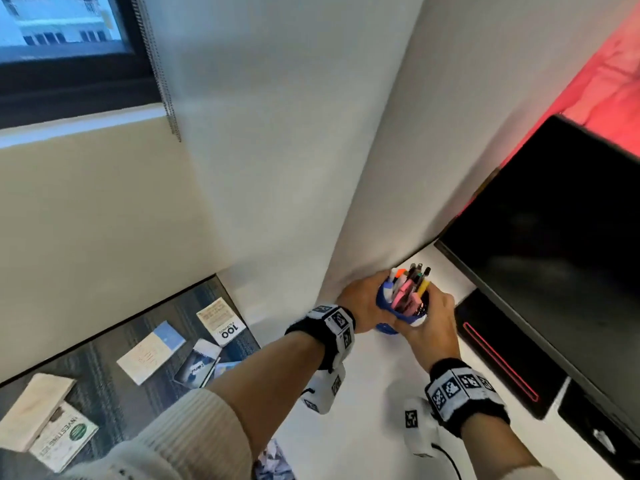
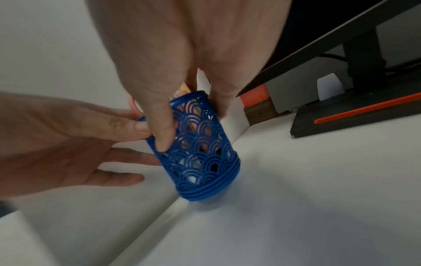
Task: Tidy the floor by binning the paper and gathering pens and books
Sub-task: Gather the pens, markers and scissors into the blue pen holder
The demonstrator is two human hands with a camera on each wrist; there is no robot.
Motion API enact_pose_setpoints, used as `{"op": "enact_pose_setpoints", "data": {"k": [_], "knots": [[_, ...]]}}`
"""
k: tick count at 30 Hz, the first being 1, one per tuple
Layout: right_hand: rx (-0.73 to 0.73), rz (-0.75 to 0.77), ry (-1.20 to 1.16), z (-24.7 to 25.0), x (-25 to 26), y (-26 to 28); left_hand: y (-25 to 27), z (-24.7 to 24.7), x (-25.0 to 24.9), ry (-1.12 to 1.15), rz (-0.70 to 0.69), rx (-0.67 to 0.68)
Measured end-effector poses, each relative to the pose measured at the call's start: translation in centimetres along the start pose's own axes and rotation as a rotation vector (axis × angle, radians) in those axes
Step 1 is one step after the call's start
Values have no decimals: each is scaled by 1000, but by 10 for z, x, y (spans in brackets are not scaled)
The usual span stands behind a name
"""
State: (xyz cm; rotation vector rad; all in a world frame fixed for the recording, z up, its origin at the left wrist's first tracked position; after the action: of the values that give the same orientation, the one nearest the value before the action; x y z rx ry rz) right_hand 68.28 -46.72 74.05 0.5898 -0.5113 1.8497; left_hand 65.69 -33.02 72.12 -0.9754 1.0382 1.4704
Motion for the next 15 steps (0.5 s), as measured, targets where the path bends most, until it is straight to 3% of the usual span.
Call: {"op": "enact_pose_setpoints", "data": {"k": [4, 10, 15], "knots": [[-52, -3, 18, 1, -29, -37, -42, -15, 2, -54, 28, -13], [44, -103, -132, -13, -55, -51, -58, -24, 20, -16, 63, -48], [10, -394, -95, -28, -70, -17, -27, -24, 27, -140, 144, -126]]}}
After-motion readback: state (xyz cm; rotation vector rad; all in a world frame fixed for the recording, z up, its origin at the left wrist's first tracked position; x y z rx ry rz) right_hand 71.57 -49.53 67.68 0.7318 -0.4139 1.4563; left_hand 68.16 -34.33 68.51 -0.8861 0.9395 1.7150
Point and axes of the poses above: each hand's wrist, its own y-axis away from the middle knuckle, its own z-axis out of the back of the hand, x = y × z, the point moved 7 cm from there along -y, towards the middle knuckle, and after that the axes turned 7 degrees about y, right-handed, at the moved point
